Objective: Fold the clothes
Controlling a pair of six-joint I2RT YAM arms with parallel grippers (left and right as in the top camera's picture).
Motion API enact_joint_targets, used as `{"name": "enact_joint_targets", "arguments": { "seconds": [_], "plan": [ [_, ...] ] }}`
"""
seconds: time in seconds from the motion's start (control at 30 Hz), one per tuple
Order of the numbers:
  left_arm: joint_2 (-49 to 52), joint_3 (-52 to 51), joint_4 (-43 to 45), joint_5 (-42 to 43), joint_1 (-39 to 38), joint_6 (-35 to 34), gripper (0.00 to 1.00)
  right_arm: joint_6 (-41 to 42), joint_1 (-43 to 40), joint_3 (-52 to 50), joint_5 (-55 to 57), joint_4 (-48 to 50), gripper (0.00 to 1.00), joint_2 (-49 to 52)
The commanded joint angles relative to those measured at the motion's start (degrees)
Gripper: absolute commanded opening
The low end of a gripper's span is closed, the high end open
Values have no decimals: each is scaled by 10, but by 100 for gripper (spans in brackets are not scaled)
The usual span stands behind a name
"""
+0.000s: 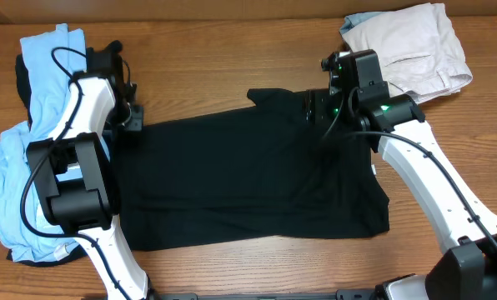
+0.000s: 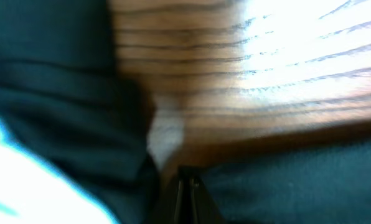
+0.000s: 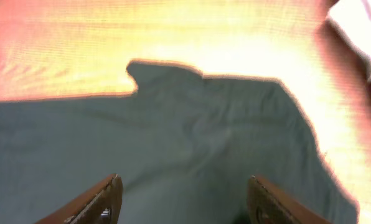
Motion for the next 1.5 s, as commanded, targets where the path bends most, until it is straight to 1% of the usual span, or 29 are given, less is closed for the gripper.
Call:
{"name": "enact_joint_targets", "arguments": {
  "seconds": [0.0,0.07,0.17,0.2,0.33,0.43,0.5,0.67,0.83,0.87,0.9,0.93,1.0,1.1,1.17,1.2,1.3,1.33,1.4,1.47],
  "plan": [
    [1,71,-38,1,3,-44,4,-1,-2,6,58,53,66,42],
    [1,88,-56,2,2,-59,4,-14,-2,6,74,100,66,82],
    [1,88,-60,12,2,-59,4,-21,-2,7,85,142,68,129],
    [1,88,-62,15,2,-59,4,-27,-3,7,86,153,71,144],
    [1,88,-66,29,2,-60,4,-31,-16,7,88,203,75,204],
    [1,88,-69,36,2,-60,4,-31,-31,7,87,236,76,243],
    [1,88,-69,36,2,-59,4,-37,-39,7,80,254,78,263],
    [1,88,-63,35,2,-59,4,-61,-48,7,64,286,78,303],
    [1,88,-61,36,2,-59,4,-65,-47,7,62,298,78,325],
    [1,88,-61,35,2,-59,4,-65,-47,7,62,299,73,325],
    [1,88,-61,36,2,-59,4,-65,-47,7,62,303,54,325],
    [1,88,-61,36,2,-59,4,-65,-46,7,62,307,47,325],
    [1,88,-62,36,2,-59,4,-64,-46,10,59,309,36,325],
    [1,88,-62,35,2,-59,4,-57,-46,25,55,291,28,324],
    [1,88,-62,35,2,-59,4,-43,-50,51,54,254,25,324],
    [1,88,-62,34,2,-59,4,-43,-51,69,51,230,19,323],
    [1,93,-69,31,2,-60,4,-43,-57,145,47,126,9,318],
    [1,102,-86,30,2,-60,4,-43,-60,180,41,76,9,315],
    [1,117,-109,27,2,-61,4,-43,-63,228,26,8,9,311],
    [1,135,-133,26,3,-69,4,-43,-67,280,15,-66,5,304]
  ]
}}
